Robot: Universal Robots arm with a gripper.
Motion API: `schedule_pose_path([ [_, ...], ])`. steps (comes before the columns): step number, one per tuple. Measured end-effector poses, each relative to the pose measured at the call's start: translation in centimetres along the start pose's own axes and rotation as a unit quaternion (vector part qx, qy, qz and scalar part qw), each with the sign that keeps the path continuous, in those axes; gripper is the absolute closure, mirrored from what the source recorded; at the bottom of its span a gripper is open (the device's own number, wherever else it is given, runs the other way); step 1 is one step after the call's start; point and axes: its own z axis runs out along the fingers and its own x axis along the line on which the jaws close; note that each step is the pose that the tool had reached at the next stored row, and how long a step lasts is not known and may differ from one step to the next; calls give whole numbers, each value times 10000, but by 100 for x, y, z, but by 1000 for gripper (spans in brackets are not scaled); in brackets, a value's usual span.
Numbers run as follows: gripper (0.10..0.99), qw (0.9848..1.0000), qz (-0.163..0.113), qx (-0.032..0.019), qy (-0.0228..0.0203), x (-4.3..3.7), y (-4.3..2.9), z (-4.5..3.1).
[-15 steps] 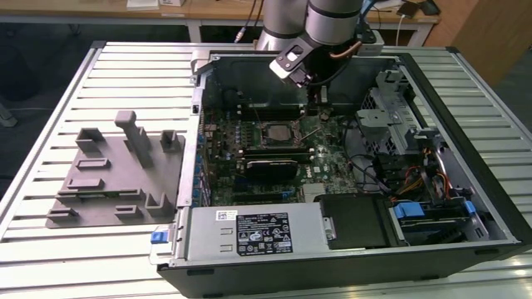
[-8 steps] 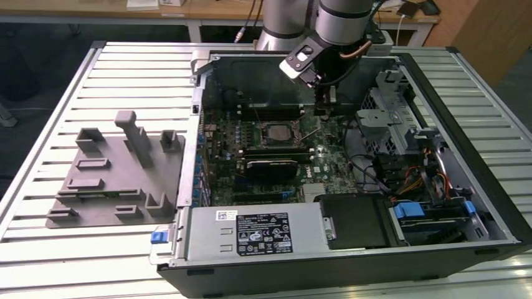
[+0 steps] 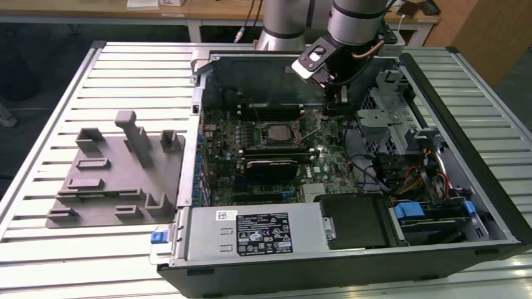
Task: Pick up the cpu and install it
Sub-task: 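Close the cpu cover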
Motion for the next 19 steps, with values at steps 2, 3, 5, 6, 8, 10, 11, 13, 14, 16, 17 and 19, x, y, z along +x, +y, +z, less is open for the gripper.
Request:
schedule_pose_path([
  [2,980,10000,1,0,-1,1,16,1],
  [3,980,10000,4,0,0,1,21,3],
  [5,980,10000,9,0,0,1,27,17],
  [6,980,10000,12,0,-1,0,29,31],
  [8,980,10000,17,0,0,0,29,60],
  [10,980,10000,22,0,-1,-1,29,92],
  [11,980,10000,25,0,-2,-2,29,110],
  [13,980,10000,34,2,-1,-3,27,148],
  [14,980,10000,39,2,-1,-3,27,166],
  [16,980,10000,47,4,-2,-4,26,202],
  [17,980,10000,51,4,-2,-4,26,212],
  [19,980,10000,54,5,-3,-4,25,213],
])
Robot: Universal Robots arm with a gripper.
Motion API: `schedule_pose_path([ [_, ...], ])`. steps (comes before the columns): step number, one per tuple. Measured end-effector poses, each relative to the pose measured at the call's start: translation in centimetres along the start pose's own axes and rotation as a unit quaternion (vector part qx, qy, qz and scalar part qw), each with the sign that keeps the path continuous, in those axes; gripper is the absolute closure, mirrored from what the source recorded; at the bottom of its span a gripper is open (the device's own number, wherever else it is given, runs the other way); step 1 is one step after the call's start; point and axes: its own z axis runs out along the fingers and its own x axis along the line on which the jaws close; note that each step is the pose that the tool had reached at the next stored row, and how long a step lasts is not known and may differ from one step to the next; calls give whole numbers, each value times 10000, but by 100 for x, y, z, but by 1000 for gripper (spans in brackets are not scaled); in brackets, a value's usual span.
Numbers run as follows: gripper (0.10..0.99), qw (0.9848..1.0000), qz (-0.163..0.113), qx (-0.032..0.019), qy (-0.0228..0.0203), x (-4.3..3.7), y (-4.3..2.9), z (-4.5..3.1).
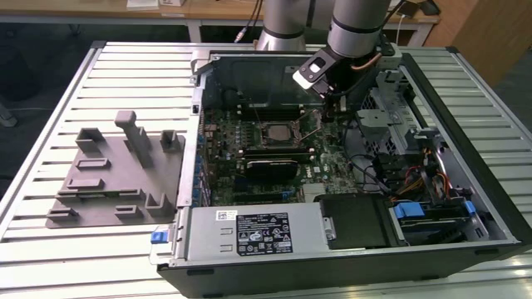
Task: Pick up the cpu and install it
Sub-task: 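Close the cpu cover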
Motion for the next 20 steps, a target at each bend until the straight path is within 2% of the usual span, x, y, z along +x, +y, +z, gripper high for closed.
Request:
schedule_pose_path([
  [6,980,10000,1,0,1,0,-6,2],
  [9,980,10000,1,0,1,-1,-35,1],
  [14,980,10000,1,0,0,-6,-132,-2],
  [20,980,10000,2,-2,1,-13,-293,-6],
])
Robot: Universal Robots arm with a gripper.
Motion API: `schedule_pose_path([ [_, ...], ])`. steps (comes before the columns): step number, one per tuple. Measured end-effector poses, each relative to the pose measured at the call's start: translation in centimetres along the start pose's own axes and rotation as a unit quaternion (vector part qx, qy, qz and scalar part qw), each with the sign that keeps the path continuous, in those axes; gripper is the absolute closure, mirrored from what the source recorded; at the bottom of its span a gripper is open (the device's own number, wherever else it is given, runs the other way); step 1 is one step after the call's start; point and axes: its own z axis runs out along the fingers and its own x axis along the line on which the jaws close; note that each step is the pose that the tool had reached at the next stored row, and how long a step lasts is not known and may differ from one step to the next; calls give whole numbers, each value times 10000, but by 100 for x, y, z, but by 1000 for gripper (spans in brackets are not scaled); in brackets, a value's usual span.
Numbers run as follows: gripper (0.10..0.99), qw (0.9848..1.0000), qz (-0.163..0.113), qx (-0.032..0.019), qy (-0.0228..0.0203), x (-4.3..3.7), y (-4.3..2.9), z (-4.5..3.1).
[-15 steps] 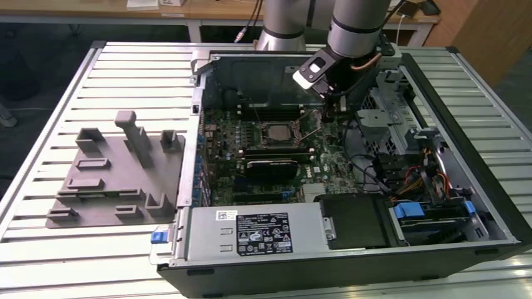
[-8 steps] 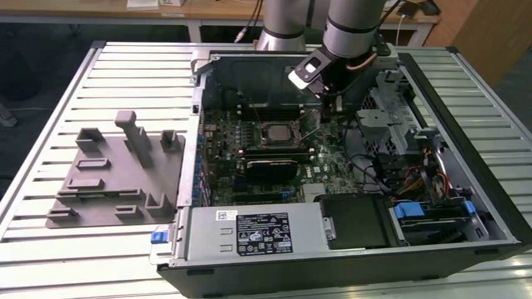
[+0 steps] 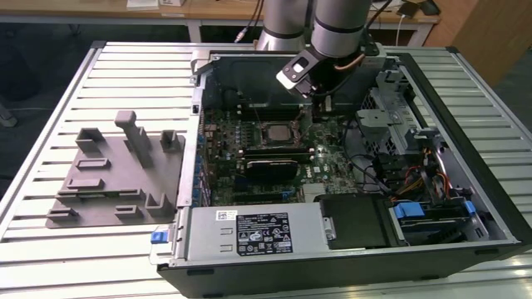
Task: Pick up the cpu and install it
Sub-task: 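Close the cpu cover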
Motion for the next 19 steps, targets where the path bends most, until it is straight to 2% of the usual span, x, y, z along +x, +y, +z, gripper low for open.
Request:
schedule_pose_path([
  [9,980,10000,3,-1,1,1,-255,-7],
  [15,980,10000,3,-1,0,0,-319,-7],
  [19,980,10000,2,-1,0,-5,-406,0],
])
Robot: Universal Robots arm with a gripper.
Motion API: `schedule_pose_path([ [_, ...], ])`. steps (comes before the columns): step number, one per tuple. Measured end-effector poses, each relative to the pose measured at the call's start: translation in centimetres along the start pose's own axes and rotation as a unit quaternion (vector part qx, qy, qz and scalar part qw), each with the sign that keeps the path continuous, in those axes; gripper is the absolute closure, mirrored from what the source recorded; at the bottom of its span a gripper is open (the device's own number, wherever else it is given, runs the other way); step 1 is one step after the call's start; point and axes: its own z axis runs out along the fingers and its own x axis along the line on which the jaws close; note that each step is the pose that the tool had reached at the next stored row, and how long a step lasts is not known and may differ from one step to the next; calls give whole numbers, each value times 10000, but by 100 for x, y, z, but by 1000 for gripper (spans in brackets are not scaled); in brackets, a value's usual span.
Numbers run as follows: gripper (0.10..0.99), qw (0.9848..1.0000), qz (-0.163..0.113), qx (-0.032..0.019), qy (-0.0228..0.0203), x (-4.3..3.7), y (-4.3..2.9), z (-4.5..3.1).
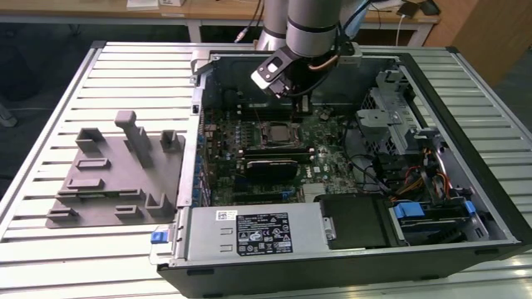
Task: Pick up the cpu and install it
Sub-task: 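Close the cpu cover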
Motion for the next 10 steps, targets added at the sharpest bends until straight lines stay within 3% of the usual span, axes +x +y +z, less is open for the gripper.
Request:
schedule_pose_path([
  [10,980,10000,1,0,-1,-11,-202,52],
])
